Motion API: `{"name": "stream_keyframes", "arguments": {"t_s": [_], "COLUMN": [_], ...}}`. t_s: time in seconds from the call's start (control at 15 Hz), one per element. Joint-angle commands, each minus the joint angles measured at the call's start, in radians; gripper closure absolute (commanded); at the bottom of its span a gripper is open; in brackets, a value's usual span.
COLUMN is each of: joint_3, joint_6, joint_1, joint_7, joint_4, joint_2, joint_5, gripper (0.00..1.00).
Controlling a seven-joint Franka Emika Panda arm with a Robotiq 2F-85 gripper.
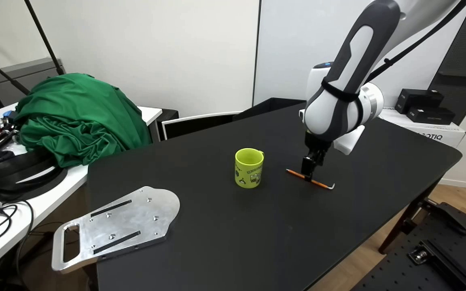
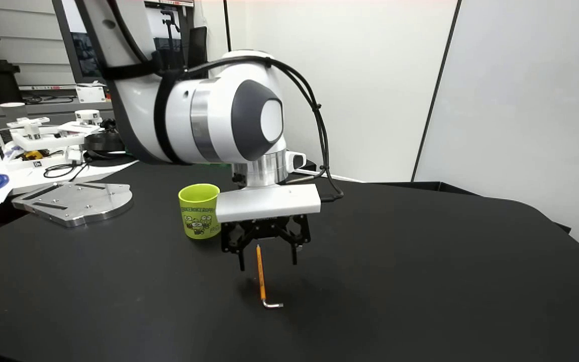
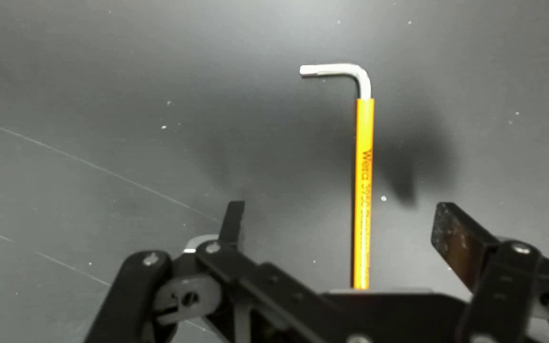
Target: Pick up the orange object from the table and put it in the cup.
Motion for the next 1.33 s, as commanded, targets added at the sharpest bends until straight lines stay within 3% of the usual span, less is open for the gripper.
{"name": "stream_keyframes", "arguments": {"t_s": [0.0,0.6,1.27], "joint_3": [0.036,0.122,0.129], "joint_6": [0.053,0.034,0.029], "joint_1": [-0.045,-0.119,-0.11], "joint_7": [0.015,-0.011,-0.005], "joint_4": [-0.014,0.025,0.071], "joint_2": [-0.006,0.028,0.088], "joint_5": [0.022,0.115,0.111], "gripper": [0.0,0.0,0.0]}}
